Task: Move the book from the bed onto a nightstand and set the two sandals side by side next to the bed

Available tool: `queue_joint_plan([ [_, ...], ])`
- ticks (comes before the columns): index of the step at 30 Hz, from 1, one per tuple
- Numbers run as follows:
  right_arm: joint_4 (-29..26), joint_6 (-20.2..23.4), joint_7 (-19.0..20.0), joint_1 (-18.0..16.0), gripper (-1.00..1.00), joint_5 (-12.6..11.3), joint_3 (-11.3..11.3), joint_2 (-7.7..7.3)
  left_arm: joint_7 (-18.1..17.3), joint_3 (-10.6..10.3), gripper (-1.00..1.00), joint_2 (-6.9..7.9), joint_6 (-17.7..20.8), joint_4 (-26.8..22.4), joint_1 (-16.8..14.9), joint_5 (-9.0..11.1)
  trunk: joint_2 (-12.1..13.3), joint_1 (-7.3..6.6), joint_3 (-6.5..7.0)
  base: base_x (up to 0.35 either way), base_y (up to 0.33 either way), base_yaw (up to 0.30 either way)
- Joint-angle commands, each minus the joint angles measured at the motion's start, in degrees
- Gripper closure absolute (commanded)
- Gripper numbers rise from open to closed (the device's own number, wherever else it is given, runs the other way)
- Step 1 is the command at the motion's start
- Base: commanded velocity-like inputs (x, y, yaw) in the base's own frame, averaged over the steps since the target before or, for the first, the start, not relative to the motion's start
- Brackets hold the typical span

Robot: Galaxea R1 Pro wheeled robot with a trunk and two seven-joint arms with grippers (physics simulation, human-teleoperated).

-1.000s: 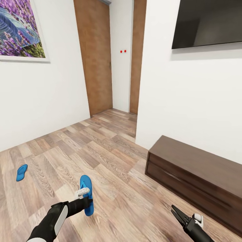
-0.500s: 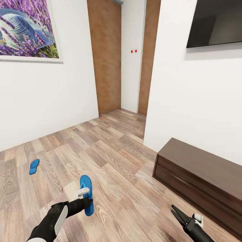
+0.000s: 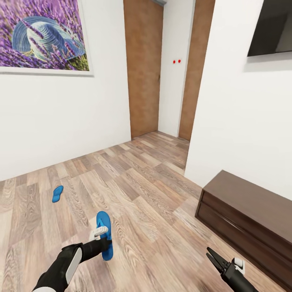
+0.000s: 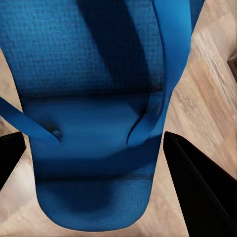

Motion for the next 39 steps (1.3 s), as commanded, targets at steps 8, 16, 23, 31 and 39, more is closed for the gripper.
queue_joint_plan([
  [8, 0.0, 0.5, 0.12, -0.01, -1.0, -0.23, -0.02, 0.02, -0.09, 0.15, 1.0, -0.03, 0.42, -0.02, -0.04, 0.41, -0.02, -0.01, -0.05, 0.023, 0.0, 0.189],
  [16, 0.0, 0.46, 0.11, -0.01, -1.0, -0.16, -0.02, 0.08, -0.09, 0.16, 1.0, -0.03, 0.41, -0.02, -0.04, 0.41, -0.02, -0.01, -0.05, 0.071, 0.0, 0.173],
  [23, 0.0, 0.46, 0.13, -0.01, -1.0, -0.06, -0.02, 0.09, -0.15, 0.21, 1.0, -0.03, 0.41, 0.45, -0.04, 0.41, -0.02, -0.01, -0.05, 0.09, 0.0, 0.17],
  [31, 0.0, 0.46, 0.12, -0.01, -1.0, -0.07, -0.02, 0.09, -0.17, 0.23, 1.0, -0.03, 0.41, 0.73, -0.04, 0.41, -0.02, -0.01, -0.05, 0.098, 0.0, 0.165],
  [39, 0.0, 0.46, 0.11, -0.01, -1.0, -0.02, -0.02, 0.09, -0.17, 0.24, 1.0, -0.03, 0.41, 0.76, -0.04, 0.41, -0.02, -0.01, -0.05, 0.1, 0.0, 0.158],
])
